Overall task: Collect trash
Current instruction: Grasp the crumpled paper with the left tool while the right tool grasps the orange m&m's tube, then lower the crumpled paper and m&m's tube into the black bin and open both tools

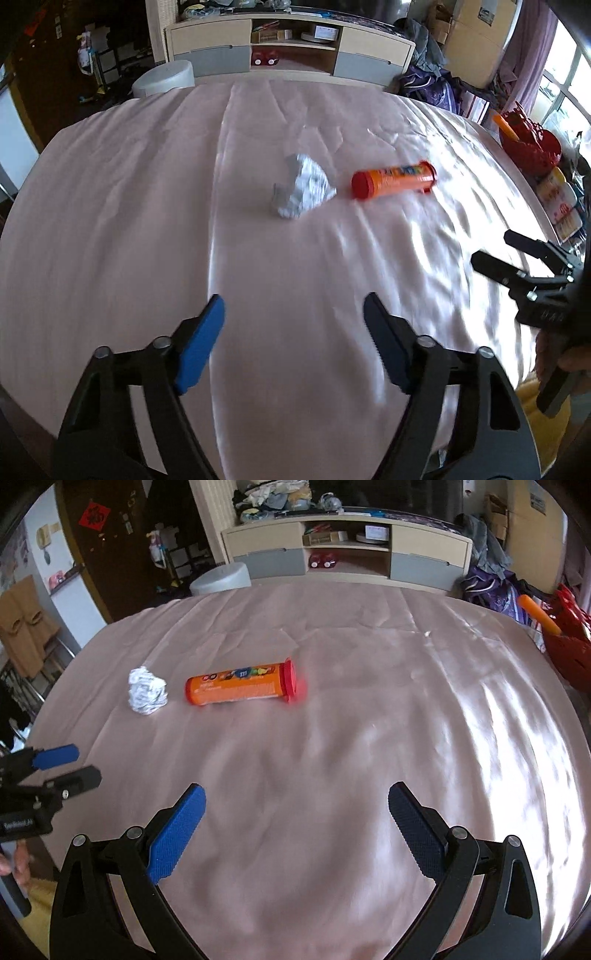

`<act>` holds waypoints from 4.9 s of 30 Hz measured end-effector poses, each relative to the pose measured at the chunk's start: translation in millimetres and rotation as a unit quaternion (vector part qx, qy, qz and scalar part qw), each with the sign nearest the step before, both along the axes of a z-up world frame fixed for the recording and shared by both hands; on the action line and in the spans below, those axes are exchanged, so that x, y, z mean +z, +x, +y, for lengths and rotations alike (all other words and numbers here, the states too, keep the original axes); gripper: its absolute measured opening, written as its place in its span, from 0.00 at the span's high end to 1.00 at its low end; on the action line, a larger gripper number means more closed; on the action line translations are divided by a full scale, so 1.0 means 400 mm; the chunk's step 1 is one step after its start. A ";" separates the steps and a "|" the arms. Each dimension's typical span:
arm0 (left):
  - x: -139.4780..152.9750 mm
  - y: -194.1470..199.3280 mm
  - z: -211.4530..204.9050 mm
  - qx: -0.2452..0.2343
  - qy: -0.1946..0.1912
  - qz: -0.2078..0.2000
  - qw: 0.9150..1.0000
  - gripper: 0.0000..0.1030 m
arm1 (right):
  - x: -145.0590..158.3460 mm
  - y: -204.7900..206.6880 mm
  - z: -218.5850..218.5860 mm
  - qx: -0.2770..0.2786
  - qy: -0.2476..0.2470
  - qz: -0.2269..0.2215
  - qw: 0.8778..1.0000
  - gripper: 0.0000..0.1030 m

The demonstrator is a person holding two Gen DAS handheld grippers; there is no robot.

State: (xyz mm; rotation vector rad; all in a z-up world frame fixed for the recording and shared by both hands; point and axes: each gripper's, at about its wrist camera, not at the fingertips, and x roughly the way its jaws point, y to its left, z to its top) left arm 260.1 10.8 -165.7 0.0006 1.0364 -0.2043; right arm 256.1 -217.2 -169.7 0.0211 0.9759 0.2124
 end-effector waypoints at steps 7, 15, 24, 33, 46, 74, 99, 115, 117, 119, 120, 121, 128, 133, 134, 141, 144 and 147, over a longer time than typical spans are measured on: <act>-0.013 0.096 -0.039 -0.012 -0.015 0.004 1.000 0.55 | -0.005 0.094 0.007 0.006 -0.006 0.001 1.000 0.04; -0.044 0.162 -0.073 -0.021 0.010 0.002 1.000 0.51 | -0.005 0.147 -0.002 0.014 0.003 0.000 1.000 0.03; -0.049 0.169 -0.117 -0.060 -0.002 -0.001 0.998 1.00 | -0.001 0.174 -0.001 0.033 0.021 -0.004 0.999 0.03; -0.009 0.141 -0.148 -0.078 -0.001 -0.019 0.997 1.00 | -0.025 0.195 -0.003 0.041 0.013 0.004 0.999 0.04; -0.018 0.183 -0.166 -0.072 -0.006 -0.008 0.997 0.56 | -0.044 0.252 0.033 0.072 -0.011 0.004 0.997 0.03; 0.012 0.251 -0.045 -0.054 0.012 -0.033 0.998 0.79 | -0.019 0.300 0.106 -0.021 0.126 0.060 0.990 0.08; 0.044 0.210 0.058 -0.039 -0.019 -0.046 0.998 0.79 | -0.037 0.309 0.170 -0.024 0.058 0.033 0.998 0.70; 0.149 -0.101 -0.097 -0.072 -0.030 -0.081 0.994 0.79 | 0.151 -0.100 0.022 0.018 0.074 -0.015 0.997 0.71; 0.151 -0.165 -0.109 -0.074 -0.035 -0.072 0.994 0.79 | 0.154 -0.167 0.004 0.015 0.076 -0.012 0.997 0.71; 0.155 -0.230 -0.114 -0.075 -0.043 -0.065 0.994 0.79 | 0.157 -0.235 -0.011 0.011 0.078 -0.006 0.997 0.71; 0.153 -0.270 -0.113 -0.075 -0.046 -0.062 0.994 0.79 | 0.158 -0.279 -0.021 0.009 0.080 -0.005 0.997 0.71; 0.151 -0.304 -0.114 -0.076 -0.047 -0.059 0.994 0.79 | 0.157 -0.306 -0.026 0.009 0.081 -0.005 0.997 0.71; 0.074 -0.506 -0.117 -0.085 -0.049 -0.035 0.995 0.79 | 0.086 -0.479 -0.053 0.003 0.085 0.024 0.996 0.71; -0.007 -0.583 -0.124 -0.089 -0.037 -0.012 0.995 0.79 | 0.029 -0.547 -0.040 0.005 0.089 0.040 0.995 0.71; -0.022 -0.597 -0.126 -0.090 -0.034 -0.009 0.995 0.79 | 0.017 -0.559 -0.036 0.006 0.088 0.044 0.995 0.71; -0.126 -0.642 -0.134 -0.082 -0.040 0.023 0.996 0.79 | -0.074 -0.602 0.003 0.018 0.085 0.087 0.992 0.71; -0.173 -0.651 -0.138 -0.085 -0.043 0.041 0.995 0.79 | -0.119 -0.605 0.011 0.016 0.085 0.111 0.990 0.71; -0.210 -0.659 -0.147 -0.087 -0.041 0.055 0.994 0.79 | -0.154 -0.599 0.012 0.012 0.081 0.127 0.989 0.71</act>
